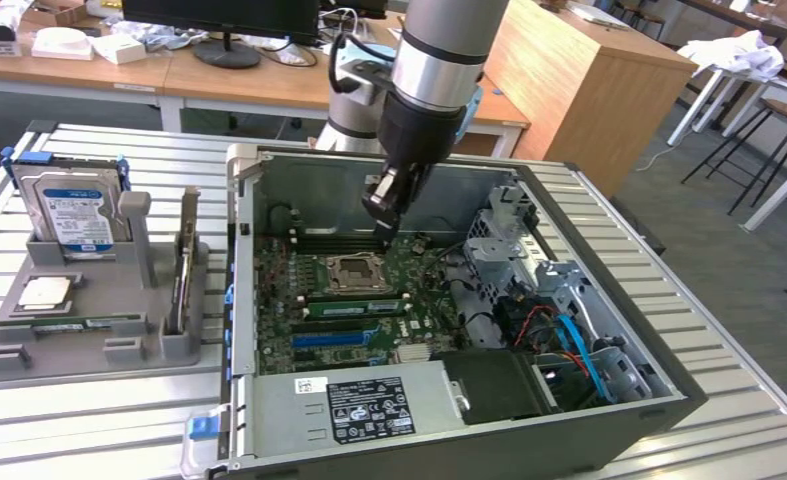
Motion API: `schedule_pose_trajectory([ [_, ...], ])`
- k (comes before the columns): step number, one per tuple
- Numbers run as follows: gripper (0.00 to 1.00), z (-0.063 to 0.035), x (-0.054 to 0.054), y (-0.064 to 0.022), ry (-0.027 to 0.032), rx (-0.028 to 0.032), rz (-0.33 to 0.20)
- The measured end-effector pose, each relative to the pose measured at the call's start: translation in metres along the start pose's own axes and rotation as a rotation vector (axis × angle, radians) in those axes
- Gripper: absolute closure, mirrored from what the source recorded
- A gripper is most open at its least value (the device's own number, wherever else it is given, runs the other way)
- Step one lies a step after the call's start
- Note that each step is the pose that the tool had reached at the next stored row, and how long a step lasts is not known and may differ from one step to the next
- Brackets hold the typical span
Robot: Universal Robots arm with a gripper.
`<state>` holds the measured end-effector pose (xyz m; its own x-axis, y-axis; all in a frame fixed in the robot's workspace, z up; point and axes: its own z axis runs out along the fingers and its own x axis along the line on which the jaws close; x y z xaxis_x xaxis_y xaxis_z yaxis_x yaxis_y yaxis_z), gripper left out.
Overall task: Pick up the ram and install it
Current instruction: 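Press down the ram until it locks into place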
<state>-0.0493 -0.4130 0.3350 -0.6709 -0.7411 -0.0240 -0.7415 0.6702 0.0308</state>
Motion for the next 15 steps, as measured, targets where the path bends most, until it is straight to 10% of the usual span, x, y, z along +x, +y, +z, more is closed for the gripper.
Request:
schedule_pose_trajectory([
  [15,0.9,0.0005,0.0,0.0,-0.0084,0.0065,0.272],
])
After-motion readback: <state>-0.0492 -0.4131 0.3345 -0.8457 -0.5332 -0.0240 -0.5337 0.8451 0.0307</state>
